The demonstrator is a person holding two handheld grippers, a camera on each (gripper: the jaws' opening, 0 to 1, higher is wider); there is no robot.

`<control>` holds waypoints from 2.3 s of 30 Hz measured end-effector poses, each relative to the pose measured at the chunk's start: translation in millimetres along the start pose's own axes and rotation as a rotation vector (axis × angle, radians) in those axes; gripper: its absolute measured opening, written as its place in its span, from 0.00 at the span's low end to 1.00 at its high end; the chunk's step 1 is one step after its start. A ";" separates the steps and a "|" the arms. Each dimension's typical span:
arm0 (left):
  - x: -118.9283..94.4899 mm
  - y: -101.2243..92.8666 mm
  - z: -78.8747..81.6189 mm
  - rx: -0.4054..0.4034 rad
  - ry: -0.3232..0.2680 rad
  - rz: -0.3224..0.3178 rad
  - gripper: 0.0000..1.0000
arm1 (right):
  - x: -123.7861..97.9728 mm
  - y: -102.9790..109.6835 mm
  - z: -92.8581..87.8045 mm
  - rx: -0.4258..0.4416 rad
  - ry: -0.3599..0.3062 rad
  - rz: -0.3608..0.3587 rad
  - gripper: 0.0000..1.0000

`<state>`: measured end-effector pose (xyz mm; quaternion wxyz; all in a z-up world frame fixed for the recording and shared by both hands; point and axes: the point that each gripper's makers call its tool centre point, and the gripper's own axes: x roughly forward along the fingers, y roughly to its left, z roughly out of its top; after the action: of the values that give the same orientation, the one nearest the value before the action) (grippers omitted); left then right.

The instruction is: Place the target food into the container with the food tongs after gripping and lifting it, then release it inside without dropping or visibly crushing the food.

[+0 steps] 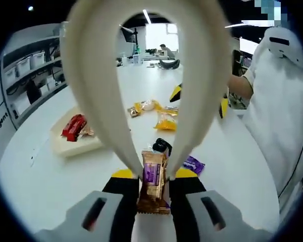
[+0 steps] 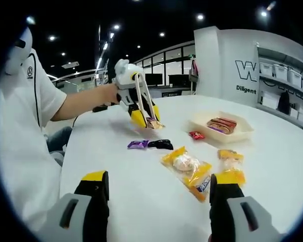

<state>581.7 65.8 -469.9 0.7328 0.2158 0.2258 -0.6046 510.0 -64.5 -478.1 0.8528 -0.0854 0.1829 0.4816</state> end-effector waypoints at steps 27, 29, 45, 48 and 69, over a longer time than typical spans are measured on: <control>12.4 43.4 71.0 0.070 -0.030 0.016 0.21 | -6.1 -3.1 -1.6 0.010 -0.013 -0.014 0.81; 15.2 48.4 75.8 0.070 -0.035 0.017 0.21 | -6.3 -3.2 -2.0 0.012 -0.013 -0.014 0.81; 49.2 79.4 102.4 0.071 -0.063 0.033 0.21 | -7.9 -5.4 -3.7 0.018 -0.010 -0.020 0.81; 57.6 85.2 102.0 0.062 -0.061 0.035 0.21 | -8.4 -6.1 -3.9 0.019 -0.011 -0.022 0.81; 94.9 101.1 76.9 -0.007 -0.003 0.036 0.22 | -9.7 -9.1 -6.3 0.025 -0.007 -0.027 0.81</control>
<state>702.3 -36.5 -459.8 0.7446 0.2165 0.2227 -0.5908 511.8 -78.9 -480.4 0.8610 -0.0753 0.1848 0.4679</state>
